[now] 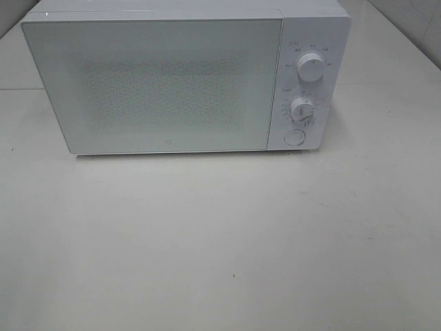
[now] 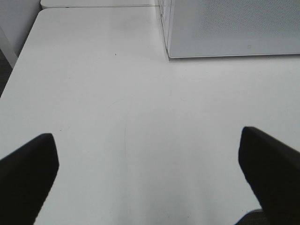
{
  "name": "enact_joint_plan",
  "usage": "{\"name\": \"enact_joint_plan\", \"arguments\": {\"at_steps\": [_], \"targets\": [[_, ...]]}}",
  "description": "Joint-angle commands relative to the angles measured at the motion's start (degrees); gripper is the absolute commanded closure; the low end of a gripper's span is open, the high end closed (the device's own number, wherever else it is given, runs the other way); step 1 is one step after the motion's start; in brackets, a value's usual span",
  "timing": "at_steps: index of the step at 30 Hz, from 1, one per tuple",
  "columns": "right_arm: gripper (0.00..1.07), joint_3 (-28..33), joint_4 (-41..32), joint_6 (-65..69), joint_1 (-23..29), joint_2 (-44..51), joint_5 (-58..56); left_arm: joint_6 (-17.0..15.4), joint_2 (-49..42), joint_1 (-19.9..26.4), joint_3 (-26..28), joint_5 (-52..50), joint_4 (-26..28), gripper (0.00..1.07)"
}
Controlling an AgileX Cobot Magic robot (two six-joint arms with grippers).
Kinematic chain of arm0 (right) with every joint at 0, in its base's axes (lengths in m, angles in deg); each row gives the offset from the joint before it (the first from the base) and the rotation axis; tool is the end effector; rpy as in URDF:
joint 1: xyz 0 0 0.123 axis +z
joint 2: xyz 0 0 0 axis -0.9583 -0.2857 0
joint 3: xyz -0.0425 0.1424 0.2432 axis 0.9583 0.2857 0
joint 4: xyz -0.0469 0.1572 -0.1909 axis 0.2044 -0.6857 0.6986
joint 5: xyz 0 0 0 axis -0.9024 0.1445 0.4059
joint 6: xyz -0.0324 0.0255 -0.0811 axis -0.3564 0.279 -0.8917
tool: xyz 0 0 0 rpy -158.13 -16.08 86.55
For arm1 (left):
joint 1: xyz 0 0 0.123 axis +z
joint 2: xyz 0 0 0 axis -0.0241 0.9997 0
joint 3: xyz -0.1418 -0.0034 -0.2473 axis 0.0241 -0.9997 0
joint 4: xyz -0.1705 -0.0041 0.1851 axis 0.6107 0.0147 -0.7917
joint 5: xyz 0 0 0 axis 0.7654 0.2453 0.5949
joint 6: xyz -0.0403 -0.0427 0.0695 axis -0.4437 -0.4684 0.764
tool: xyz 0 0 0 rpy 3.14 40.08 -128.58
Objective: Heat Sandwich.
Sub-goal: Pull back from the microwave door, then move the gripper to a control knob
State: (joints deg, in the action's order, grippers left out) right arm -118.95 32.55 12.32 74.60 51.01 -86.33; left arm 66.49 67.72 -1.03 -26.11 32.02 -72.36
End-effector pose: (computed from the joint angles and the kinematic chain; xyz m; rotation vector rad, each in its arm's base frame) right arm -0.0051 0.0025 0.2820 -0.0073 1.9996 0.0648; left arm -0.0051 -0.0062 0.2782 0.0496 2.0258 -0.0577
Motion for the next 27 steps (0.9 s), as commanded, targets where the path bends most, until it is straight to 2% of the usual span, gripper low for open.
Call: {"name": "enact_joint_plan", "arguments": {"at_steps": [1,27], "targets": [[0.34,0.0,0.06,-0.17,-0.34,1.6,0.11,-0.17,-0.69,0.23,-0.34,-0.69,0.34,0.07],[0.34,0.0,0.06,-0.11,-0.34,1.6,0.11,-0.17,-0.69,0.23,-0.34,-0.69,0.34,0.07]]}}
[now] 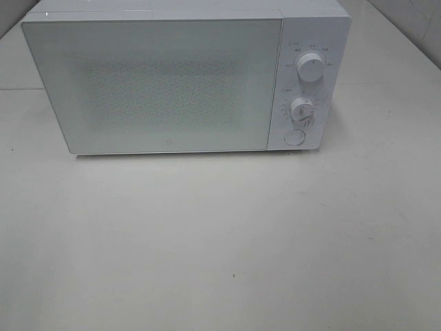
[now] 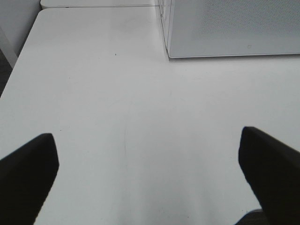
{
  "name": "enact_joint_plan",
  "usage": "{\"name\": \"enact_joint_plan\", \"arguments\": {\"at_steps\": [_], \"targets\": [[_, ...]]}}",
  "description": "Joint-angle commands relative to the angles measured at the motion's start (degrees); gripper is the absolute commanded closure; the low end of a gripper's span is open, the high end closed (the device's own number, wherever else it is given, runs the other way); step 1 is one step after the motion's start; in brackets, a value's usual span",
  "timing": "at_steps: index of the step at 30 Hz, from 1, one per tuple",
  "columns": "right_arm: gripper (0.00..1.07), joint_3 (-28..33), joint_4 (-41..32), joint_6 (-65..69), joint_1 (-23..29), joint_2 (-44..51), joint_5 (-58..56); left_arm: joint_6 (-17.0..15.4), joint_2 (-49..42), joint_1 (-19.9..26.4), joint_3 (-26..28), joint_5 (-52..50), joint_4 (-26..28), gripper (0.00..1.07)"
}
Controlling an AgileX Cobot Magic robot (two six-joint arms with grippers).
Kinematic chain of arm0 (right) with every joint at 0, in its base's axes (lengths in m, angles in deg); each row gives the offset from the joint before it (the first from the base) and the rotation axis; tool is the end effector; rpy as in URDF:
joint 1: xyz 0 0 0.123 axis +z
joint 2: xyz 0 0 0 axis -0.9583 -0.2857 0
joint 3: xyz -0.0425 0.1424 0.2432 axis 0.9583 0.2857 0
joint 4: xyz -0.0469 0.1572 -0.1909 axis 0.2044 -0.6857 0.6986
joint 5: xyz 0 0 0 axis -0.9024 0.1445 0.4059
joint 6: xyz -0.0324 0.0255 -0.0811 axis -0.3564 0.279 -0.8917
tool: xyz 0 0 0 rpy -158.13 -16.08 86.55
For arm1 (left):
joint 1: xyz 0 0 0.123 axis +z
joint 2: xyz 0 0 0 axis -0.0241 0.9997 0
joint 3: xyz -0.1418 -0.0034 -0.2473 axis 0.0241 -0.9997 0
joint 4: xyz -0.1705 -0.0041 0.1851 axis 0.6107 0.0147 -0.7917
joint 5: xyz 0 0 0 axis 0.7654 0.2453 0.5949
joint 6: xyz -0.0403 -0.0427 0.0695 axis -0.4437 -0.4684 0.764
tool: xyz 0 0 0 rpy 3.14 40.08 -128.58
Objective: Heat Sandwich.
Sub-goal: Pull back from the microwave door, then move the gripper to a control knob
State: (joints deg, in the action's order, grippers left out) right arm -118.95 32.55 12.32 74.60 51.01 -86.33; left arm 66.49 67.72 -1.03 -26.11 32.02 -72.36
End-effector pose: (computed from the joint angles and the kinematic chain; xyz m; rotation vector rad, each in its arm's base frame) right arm -0.0051 0.0025 0.2820 -0.0073 1.9996 0.0648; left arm -0.0051 -0.0062 0.2782 0.0496 2.0258 -0.0577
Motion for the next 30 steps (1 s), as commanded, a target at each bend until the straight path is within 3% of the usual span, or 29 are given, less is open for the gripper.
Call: {"name": "enact_joint_plan", "arguments": {"at_steps": [1,23,30], "targets": [[0.34,0.0,0.06,-0.11,-0.34,1.6,0.11,-0.17,-0.69,0.23,-0.34,-0.69,0.34,0.07],[0.34,-1.15,0.0,-0.11,-0.34,1.55,1.32,-0.17,-0.69,0.23,-0.34,-0.69,0.34,0.07],[0.34,-2.46,-0.17,-0.11,-0.34,-3.78,6.13,-0.17,-0.69,0.23,-0.34,-0.69,0.34,0.07]]}}
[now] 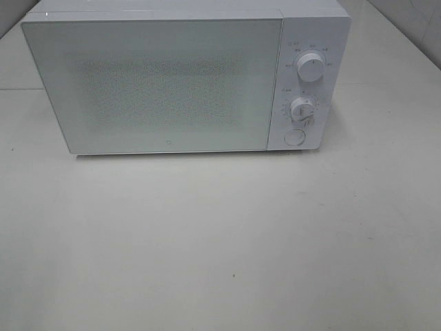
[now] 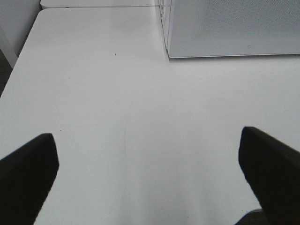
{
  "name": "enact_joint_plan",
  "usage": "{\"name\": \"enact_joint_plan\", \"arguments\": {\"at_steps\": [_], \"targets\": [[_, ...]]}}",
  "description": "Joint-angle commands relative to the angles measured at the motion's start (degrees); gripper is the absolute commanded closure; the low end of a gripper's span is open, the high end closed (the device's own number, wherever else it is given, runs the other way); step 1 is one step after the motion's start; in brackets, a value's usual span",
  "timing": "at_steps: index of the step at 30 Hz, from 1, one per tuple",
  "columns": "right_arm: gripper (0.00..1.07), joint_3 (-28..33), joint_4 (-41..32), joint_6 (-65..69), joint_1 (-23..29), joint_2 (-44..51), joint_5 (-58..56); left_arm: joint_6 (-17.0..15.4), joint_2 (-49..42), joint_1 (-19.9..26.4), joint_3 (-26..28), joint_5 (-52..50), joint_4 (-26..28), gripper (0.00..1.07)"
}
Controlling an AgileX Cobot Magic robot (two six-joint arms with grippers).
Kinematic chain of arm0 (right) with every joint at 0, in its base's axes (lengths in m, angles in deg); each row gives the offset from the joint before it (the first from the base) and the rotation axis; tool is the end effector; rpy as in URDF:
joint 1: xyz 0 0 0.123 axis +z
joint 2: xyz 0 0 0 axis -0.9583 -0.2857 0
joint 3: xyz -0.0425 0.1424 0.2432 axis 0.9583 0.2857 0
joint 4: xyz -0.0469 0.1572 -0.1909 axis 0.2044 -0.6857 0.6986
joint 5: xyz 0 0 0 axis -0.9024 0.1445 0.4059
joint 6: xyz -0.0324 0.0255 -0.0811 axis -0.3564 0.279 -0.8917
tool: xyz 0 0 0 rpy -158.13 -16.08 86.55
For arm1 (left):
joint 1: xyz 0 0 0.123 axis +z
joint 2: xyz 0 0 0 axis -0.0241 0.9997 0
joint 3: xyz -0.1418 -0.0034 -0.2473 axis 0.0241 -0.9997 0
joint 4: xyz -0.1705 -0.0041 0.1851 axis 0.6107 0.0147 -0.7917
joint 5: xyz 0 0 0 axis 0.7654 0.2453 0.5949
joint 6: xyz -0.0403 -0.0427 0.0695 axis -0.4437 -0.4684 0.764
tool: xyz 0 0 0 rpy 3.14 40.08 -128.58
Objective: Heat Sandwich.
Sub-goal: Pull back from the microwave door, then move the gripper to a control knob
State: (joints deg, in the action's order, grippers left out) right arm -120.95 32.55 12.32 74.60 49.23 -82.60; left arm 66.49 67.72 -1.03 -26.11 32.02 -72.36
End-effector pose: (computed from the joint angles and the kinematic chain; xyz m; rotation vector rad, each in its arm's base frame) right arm -0.0020 0.0025 0.2973 -0.0058 1.9307 0.0652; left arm -0.0051 -0.0062 0.2782 0.0496 2.0258 -0.0577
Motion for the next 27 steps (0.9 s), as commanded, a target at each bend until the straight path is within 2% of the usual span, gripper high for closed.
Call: {"name": "enact_joint_plan", "arguments": {"at_steps": [1,27], "targets": [[0.34,-0.46,-0.17,-0.11,-0.34,-2.86,3.32,-0.17,-0.69,0.23,-0.34,-0.69,0.34,0.07],[0.34,-0.4,-0.11,-0.11,-0.34,-29.51,25.61,-0.17,-0.69,0.23,-0.34,-0.69,0.34,0.07]]}}
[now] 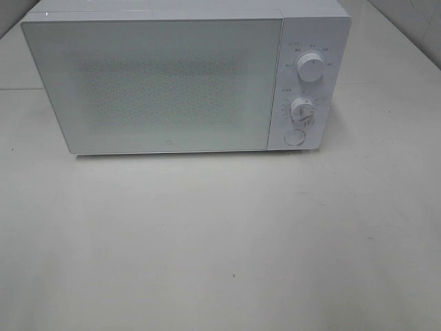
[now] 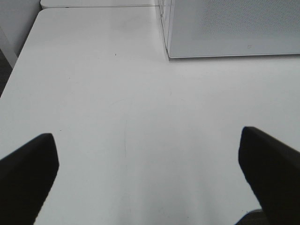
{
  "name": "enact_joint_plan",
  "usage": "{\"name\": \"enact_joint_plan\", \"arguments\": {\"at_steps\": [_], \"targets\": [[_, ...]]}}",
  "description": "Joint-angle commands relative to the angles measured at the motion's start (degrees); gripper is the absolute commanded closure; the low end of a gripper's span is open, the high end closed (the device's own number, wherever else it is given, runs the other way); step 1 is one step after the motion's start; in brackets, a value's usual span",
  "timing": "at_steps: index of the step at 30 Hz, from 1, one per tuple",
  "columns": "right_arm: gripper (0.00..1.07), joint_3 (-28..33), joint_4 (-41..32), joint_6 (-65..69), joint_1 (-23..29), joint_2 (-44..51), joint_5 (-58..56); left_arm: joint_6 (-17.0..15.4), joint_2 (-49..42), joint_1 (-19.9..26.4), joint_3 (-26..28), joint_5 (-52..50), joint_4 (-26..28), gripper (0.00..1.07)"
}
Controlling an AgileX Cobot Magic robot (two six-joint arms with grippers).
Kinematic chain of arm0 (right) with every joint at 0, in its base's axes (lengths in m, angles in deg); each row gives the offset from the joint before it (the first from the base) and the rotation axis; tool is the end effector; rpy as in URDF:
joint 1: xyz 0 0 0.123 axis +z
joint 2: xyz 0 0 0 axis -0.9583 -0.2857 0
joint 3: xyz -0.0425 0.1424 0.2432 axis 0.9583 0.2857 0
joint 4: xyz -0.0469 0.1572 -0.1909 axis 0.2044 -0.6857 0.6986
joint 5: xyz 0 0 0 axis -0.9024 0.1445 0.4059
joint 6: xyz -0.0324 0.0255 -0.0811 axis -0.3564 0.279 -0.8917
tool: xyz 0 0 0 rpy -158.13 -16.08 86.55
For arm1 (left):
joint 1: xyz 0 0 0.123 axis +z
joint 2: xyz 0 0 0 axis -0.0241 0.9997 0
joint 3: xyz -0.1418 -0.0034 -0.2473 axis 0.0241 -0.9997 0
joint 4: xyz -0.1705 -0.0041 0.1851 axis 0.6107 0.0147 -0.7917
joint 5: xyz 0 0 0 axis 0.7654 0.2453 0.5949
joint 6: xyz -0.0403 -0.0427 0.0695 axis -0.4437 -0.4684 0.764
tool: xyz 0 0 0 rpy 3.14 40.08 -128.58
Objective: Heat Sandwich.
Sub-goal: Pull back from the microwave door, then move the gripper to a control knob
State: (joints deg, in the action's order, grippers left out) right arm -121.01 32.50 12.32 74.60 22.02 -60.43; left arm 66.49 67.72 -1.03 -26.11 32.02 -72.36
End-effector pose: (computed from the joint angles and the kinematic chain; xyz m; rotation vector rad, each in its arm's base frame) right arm 0.0989 0.0038 0.3072 0.0118 2.0177 0.0617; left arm -0.0051 -0.0062 0.2782 0.0496 2.0258 -0.0577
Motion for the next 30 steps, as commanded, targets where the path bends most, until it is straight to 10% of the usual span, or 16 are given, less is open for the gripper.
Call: {"name": "enact_joint_plan", "arguments": {"at_steps": [1,30], "targets": [[0.34,-0.34,-0.06,-0.11,-0.34,-2.29,3.44,-0.17,-0.69,0.23,-0.34,-0.69,0.34,0.07],[0.34,-0.34,0.74,-2.29,4.98,-33.29,35.41,-0.17,-0.69,0.23,-0.34,-0.69,0.34,0.07]]}}
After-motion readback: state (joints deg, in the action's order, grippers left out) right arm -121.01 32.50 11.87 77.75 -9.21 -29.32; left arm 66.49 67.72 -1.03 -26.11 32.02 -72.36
